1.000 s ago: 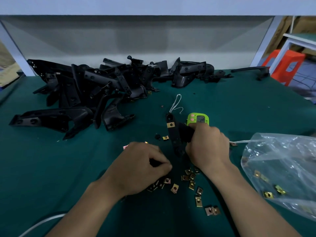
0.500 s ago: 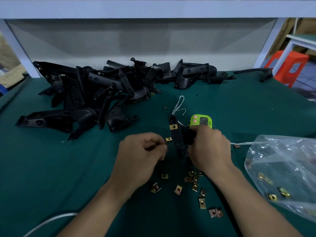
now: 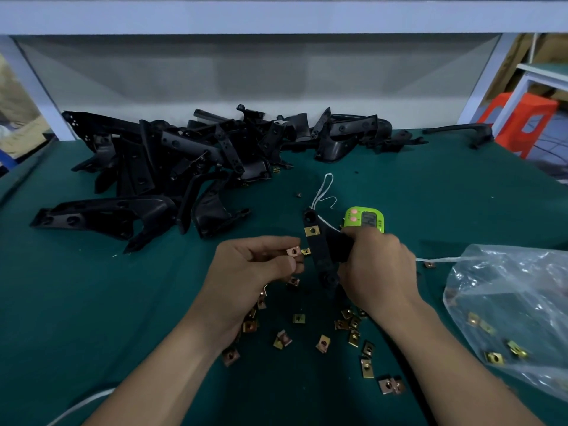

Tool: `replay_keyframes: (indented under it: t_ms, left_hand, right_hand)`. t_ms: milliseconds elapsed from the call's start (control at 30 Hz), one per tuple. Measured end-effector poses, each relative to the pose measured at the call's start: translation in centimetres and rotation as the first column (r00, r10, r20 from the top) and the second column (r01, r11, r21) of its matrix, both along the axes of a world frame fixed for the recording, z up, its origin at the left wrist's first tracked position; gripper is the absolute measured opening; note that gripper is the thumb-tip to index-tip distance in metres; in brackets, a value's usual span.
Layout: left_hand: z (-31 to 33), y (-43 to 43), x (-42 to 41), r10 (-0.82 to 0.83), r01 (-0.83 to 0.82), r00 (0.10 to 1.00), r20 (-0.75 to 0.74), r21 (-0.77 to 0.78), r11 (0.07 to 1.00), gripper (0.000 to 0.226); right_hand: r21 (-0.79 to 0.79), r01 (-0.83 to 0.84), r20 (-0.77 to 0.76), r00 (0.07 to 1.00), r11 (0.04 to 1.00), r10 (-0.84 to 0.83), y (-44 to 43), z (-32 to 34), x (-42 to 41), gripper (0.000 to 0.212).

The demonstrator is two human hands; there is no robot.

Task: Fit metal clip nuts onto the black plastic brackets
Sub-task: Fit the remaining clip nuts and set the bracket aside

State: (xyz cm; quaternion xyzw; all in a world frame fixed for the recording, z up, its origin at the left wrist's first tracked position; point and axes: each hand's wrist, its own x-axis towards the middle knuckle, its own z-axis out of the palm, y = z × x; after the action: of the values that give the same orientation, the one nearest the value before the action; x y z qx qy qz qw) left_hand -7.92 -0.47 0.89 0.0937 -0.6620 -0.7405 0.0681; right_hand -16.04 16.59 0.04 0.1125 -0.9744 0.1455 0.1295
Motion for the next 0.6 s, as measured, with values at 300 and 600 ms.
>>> replay_keyframes:
  t_ms: [300, 600]
  left_hand:
    - [0.0, 0.3, 0.2, -0.119, 0.119, 0.993, 0.022, 0.013, 0.993, 0.021]
    - [-0.1, 0.3, 0.2, -0.116, 0.118, 0.989, 0.094, -0.01, 0.993, 0.021]
  right_hand:
    - [0.03, 0.029, -0.009, 1.0, 0.999, -0.029, -0.3, 0.4, 0.4, 0.04]
    - [0.188, 0.066, -0.051, 0.997, 0.98, -0.058, -0.3, 1.2, 0.9, 0.027]
